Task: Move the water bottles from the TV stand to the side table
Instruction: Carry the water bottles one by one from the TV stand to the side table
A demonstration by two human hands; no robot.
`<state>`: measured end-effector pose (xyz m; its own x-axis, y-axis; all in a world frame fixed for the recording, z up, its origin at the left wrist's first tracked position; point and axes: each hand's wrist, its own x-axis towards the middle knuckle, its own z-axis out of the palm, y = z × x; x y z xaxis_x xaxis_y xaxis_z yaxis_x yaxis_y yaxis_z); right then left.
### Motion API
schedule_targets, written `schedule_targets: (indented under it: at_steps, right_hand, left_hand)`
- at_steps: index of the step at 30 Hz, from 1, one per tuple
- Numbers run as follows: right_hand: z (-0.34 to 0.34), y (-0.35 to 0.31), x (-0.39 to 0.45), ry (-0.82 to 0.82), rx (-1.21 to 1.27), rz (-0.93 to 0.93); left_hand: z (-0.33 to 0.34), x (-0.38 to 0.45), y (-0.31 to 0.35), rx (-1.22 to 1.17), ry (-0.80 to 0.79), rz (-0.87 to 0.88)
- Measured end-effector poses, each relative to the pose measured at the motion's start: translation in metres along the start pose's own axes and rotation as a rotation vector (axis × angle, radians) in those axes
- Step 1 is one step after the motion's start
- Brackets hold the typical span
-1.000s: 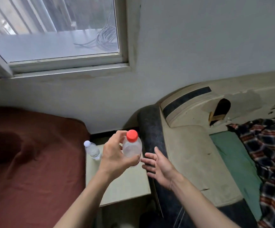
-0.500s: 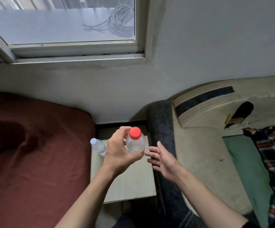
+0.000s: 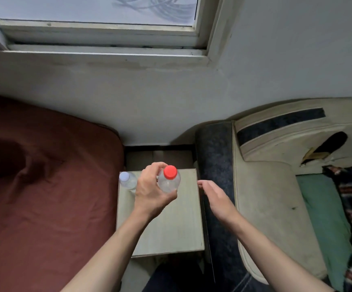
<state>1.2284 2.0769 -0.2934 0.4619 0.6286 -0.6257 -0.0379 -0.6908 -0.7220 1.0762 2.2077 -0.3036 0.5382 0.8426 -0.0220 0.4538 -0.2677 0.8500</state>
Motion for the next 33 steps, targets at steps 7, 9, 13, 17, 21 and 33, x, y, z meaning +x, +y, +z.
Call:
schedule_targets:
  at_steps: [7, 9, 13, 17, 21, 33]
  right_hand:
    - [0.001, 0.007, 0.014, 0.066, -0.291, -0.152]
    - [0.005, 0.015, 0.018, 0.063, -0.374, -0.155]
    - [0.012, 0.025, 0.026, 0.045, -0.523, -0.15]
    - [0.016, 0.038, 0.034, 0.088, -0.638, -0.153]
    - [0.015, 0.048, 0.035, 0.105, -0.647, -0.128]
    - [0.02, 0.058, 0.024, 0.108, -0.634, -0.067]
  left_hand:
    - [0.019, 0.018, -0.049, -0.014, 0.045, -0.112]
    - [0.026, 0.024, -0.065, -0.006, 0.036, -0.128]
    - [0.038, 0.032, -0.097, 0.005, -0.021, -0.165]
    - [0.051, 0.034, -0.124, 0.042, -0.069, -0.16]
    - [0.062, 0.036, -0.143, 0.064, -0.103, -0.167]
    - [0.067, 0.036, -0.168, 0.092, -0.222, -0.158]
